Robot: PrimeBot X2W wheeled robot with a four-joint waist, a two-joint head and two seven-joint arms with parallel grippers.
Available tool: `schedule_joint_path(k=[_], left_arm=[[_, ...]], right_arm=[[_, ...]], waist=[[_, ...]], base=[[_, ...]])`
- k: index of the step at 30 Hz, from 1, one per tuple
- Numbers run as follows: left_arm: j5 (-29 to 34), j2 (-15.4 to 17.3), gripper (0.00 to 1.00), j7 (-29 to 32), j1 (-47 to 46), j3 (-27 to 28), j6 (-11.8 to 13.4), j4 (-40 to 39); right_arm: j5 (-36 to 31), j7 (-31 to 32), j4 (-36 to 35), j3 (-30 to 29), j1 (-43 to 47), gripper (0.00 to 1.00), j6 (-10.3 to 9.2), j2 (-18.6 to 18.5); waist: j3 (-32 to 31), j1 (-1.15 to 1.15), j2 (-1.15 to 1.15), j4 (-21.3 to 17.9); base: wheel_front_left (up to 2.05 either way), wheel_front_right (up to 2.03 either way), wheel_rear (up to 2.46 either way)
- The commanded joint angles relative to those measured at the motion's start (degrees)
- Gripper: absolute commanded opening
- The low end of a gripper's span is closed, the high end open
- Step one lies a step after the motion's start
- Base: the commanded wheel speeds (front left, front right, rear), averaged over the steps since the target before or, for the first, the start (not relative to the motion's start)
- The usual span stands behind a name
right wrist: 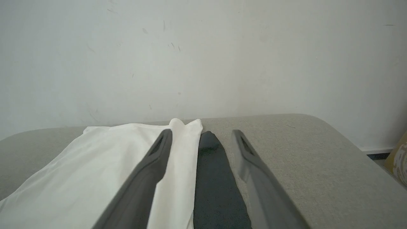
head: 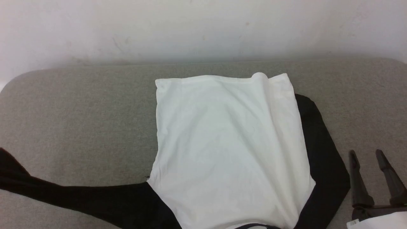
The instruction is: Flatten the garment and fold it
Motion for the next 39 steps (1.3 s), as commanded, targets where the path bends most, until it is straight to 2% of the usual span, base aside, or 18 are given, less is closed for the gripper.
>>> schedule_joint_path(k=[1,6,11,16,21,24,29,34,39], left_arm=[[0.99,0.62,0.00,0.14,0.45,-0.24,0.72,-1.13],[4.07,1.86,0.00,1.16,-1.25,-4.13,2.40,-5.64],[7.65,2.32,0.00,2.86,-6.41,-11.85,4.68,-11.03],[12.58,2.32,0.00,5.68,-14.51,-22.99,5.82,-15.62],[20.21,0.41,0.00,9.19,-22.65,-37.09,5.25,-16.52],[26.42,-2.76,0.00,10.37,-26.62,-46.06,4.89,-14.11],[33.07,-11.34,0.00,10.30,-31.45,-59.77,3.00,-6.39],[37.98,-18.18,0.00,9.80,-35.99,-70.82,-1.27,4.97],[42.00,-22.90,0.00,8.87,-39.60,-79.31,-5.92,17.57]], right_arm=[[0.29,-0.38,-0.21,-0.54,0.78,1.00,-0.05,0.15],[0.04,0.19,-1.23,-2.36,1.32,1.00,-0.05,0.15],[-0.01,0.74,-2.39,-4.24,1.06,1.00,-0.05,0.15],[-0.06,1.19,-2.93,-5.29,0.73,1.00,-0.05,0.15],[0.36,1.16,-2.89,-5.75,0.90,1.00,-0.05,0.15],[0.76,0.79,-2.63,-5.94,1.13,1.00,-0.05,0.15],[1.30,0.13,-2.19,-6.05,1.32,1.00,-0.05,0.15],[1.43,-0.23,-2.19,-6.11,0.66,1.00,-0.05,0.15],[1.58,-0.45,-1.88,-5.25,-0.67,1.00,-0.05,0.15]], waist=[[-0.57,0.00,0.00,-0.17],[-1.04,0.00,0.00,-0.65],[-0.77,0.00,0.00,-1.37],[-0.84,0.00,0.00,-2.27],[-0.75,0.00,0.00,-3.12],[-0.39,0.00,0.00,-3.45],[0.88,0.00,0.00,-3.55],[2.68,0.00,0.00,-3.16],[4.61,0.00,0.00,-3.14]], base=[[0.00,0.00,0.00],[0.00,0.00,0.00],[0.00,0.00,0.00],[0.00,0.00,0.00],[0.00,0.00,0.00],[0.00,0.00,0.00],[0.00,0.00,0.00],[0.00,0.00,0.00],[0.00,0.00,0.00]])
